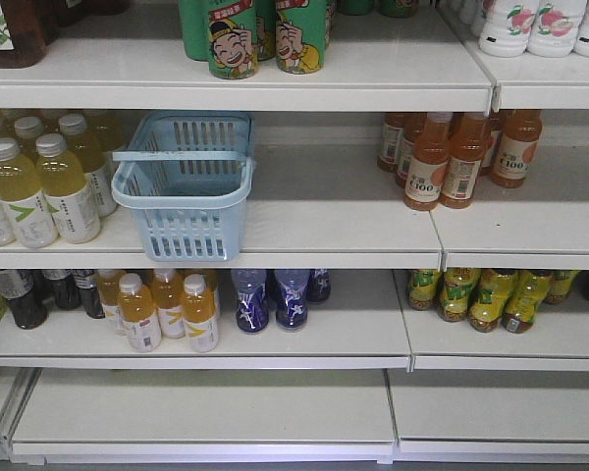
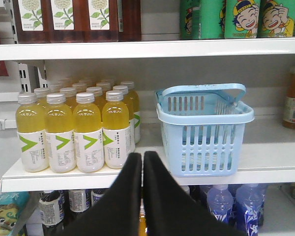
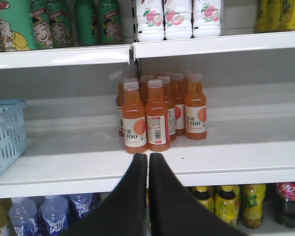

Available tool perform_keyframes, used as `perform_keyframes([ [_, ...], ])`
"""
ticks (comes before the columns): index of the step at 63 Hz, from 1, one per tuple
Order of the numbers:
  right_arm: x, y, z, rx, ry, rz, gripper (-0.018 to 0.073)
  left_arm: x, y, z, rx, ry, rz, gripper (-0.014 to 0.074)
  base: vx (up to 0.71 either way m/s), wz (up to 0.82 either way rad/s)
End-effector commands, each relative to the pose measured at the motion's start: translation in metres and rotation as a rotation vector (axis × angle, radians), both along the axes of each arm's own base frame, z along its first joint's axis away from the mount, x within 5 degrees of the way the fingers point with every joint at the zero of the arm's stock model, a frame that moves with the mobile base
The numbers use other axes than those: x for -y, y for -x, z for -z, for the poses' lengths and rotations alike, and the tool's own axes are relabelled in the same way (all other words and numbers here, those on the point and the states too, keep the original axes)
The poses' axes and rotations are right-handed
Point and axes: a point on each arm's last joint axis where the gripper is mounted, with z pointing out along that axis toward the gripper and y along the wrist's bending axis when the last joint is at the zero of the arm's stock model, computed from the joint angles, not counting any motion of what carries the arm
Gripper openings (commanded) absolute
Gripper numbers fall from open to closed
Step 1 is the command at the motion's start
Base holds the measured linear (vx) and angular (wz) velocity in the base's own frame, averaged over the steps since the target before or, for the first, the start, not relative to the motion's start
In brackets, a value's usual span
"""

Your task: Place coke in basket with both arms

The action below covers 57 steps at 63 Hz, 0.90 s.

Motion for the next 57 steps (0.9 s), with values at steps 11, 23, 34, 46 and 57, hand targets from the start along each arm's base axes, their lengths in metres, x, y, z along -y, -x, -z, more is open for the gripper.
perform_keyframes([
  [11, 0.0001, 0.0013, -0.0053, 0.082, 0.018, 0.006, -0.0005, 0.0003, 0.0026, -0.0134, 0.107, 0.017, 0.007, -0.0006, 0.02, -0.01],
  [23, 0.0001, 0.0013, -0.0053, 0.082, 0.018, 0.006, -0.0005, 0.0003, 0.0026, -0.0134, 0.107, 0.017, 0.007, -0.0006, 0.00, 0.00],
  [34, 0.0001, 0.0013, -0.0053, 0.082, 0.018, 0.006, -0.0005, 0.0003, 0.0026, -0.0134, 0.107, 0.017, 0.007, -0.0006, 0.00, 0.00],
  [46, 0.0001, 0.0013, -0.0053, 0.082, 0.018, 0.006, -0.0005, 0.0003, 0.0026, -0.0134, 0.107, 0.017, 0.007, -0.0006, 0.00, 0.00],
  [57, 0.0001, 0.0013, -0.0053, 0.082, 0.018, 0.006, -0.0005, 0.0003, 0.0026, -0.0134, 0.107, 0.017, 0.007, -0.0006, 0.00, 0.00],
])
